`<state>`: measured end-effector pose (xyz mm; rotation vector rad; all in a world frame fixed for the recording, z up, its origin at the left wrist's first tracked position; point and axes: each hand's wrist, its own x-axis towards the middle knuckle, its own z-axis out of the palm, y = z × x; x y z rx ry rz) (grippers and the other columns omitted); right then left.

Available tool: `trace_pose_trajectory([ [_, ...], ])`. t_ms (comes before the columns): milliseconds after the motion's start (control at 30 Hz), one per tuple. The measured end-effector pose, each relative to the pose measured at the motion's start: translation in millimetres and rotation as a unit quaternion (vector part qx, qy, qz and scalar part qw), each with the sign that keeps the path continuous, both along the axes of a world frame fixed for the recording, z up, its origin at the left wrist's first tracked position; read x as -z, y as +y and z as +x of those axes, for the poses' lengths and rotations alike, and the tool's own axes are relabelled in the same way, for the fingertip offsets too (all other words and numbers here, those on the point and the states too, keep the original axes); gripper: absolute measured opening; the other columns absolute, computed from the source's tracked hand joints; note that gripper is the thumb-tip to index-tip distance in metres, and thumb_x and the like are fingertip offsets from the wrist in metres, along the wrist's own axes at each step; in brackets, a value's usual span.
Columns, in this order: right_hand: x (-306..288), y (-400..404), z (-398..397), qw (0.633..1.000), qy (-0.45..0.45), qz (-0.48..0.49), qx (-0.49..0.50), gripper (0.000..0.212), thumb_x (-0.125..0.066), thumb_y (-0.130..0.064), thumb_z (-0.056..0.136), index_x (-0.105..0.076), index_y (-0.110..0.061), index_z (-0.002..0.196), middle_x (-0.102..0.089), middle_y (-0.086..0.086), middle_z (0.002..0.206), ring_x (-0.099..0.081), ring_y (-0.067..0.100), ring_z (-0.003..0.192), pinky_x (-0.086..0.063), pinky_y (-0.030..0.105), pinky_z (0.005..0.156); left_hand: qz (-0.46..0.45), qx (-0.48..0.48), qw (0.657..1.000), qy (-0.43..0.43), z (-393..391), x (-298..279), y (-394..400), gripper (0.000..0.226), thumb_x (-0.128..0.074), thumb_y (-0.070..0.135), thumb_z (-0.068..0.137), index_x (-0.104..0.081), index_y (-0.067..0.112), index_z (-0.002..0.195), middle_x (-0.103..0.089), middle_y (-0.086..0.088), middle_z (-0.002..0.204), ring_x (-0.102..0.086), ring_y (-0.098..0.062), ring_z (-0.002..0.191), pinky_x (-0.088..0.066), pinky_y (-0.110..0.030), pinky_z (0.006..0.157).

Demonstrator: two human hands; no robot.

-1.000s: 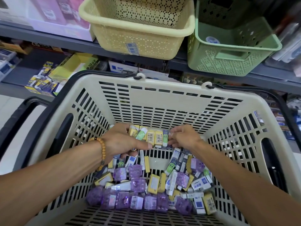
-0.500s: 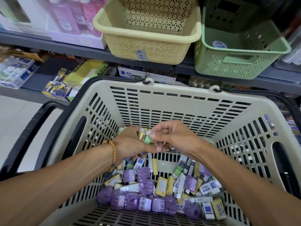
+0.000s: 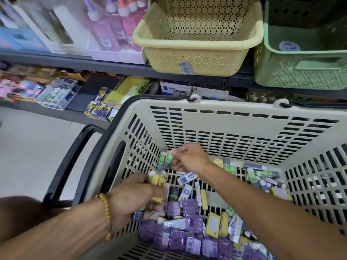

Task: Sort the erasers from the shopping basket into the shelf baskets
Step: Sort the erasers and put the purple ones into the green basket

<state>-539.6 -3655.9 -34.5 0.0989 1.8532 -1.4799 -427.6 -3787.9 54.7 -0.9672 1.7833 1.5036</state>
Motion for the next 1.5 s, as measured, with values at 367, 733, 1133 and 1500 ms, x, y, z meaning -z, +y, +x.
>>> trace_pose_trajectory([
  [367,-28,22,10,0.986,-0.001,-0.079,-0.147,0.029,-0.063,-0.046,0.091,-0.076,-0.020,0.088,-0.072,0.002,0.083,-0.067,0.014,0.072,-0.056,0.027,0.070,0.009,-0.018,0.998,0.059,-11,0,4,0.022,-0.076,0.019,0.081,-0.068,0.008,0.098,-0.071,-0.006,0.084,-0.063,-0.013,0.054,-0.037,-0.020,0.037],
  [733,-27,61,11,0.999,-0.028,-0.007,-0.045,0.021,-0.060,-0.022,0.097,-0.071,-0.004,0.097,-0.070,0.007,0.076,-0.064,0.011,0.060,-0.051,0.020,0.055,-0.004,0.001,0.998,0.057,-18,4,9,0.017,-0.060,0.015,0.095,-0.060,0.010,0.111,-0.067,-0.009,0.086,-0.052,-0.008,0.044,-0.035,-0.020,0.035],
  [1133,-8,4,2,0.996,0.061,0.051,-0.051,0.028,-0.051,-0.008,0.100,-0.061,-0.004,0.125,-0.066,0.014,0.115,-0.063,0.012,0.075,-0.059,0.032,0.074,0.012,-0.023,0.998,0.054,-17,-4,-2,0.011,-0.063,-0.001,0.086,-0.067,0.007,0.092,-0.069,-0.016,0.093,-0.054,-0.008,0.053,-0.038,-0.021,0.040],
  [1500,-38,33,10,0.996,0.001,-0.058,-0.075,0.017,-0.063,-0.023,0.095,-0.070,-0.008,0.091,-0.068,0.003,0.071,-0.061,0.011,0.058,-0.052,0.023,0.057,0.016,-0.010,0.998,0.055,-23,-2,0,0.036,-0.055,-0.014,0.071,-0.059,-0.008,0.106,-0.061,-0.022,0.098,-0.053,-0.020,0.076,-0.039,-0.029,0.051],
])
